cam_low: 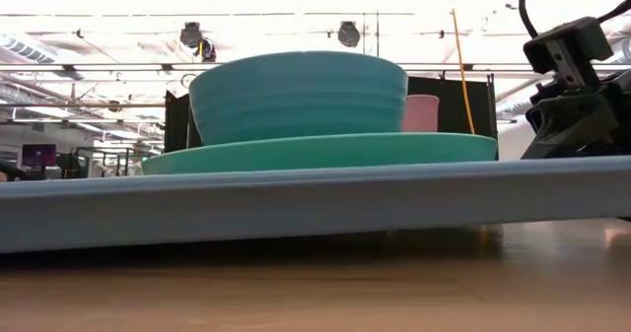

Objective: Set up tray
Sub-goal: Move the serving tray to the center of the table, then return to Home Position

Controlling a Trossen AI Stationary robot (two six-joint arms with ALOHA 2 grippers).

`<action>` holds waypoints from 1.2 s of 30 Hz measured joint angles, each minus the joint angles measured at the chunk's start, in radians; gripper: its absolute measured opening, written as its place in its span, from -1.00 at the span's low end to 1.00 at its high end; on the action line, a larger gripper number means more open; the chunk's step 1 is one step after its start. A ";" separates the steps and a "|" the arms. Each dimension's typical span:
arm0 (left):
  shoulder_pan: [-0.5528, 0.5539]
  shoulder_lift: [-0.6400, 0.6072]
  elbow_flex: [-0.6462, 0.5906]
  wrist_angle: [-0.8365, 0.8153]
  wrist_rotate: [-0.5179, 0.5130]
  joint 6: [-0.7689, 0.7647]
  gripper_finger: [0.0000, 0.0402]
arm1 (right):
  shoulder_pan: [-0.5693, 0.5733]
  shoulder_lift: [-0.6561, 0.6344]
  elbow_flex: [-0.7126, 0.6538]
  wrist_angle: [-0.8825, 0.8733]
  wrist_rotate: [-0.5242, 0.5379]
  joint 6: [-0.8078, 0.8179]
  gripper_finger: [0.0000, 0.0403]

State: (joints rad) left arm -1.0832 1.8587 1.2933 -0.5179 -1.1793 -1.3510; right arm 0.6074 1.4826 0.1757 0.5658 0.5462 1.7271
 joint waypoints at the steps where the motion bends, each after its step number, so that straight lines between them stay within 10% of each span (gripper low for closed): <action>1: 0.000 0.000 0.000 0.000 0.000 0.000 -0.48 | 0.000 -0.003 0.000 0.001 -0.003 -0.004 -0.80; 19: 0.000 0.000 0.000 0.000 0.001 0.002 -0.48 | 0.001 -0.020 -0.006 0.095 -0.193 -0.070 -0.26; 36: 0.001 0.000 0.000 -0.006 0.004 0.007 -0.48 | 0.003 -0.189 -0.010 0.149 -0.235 -0.358 -0.30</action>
State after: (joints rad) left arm -1.0822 1.8587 1.2932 -0.5239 -1.1750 -1.3444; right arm 0.6102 1.2938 0.1658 0.7144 0.3109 1.3687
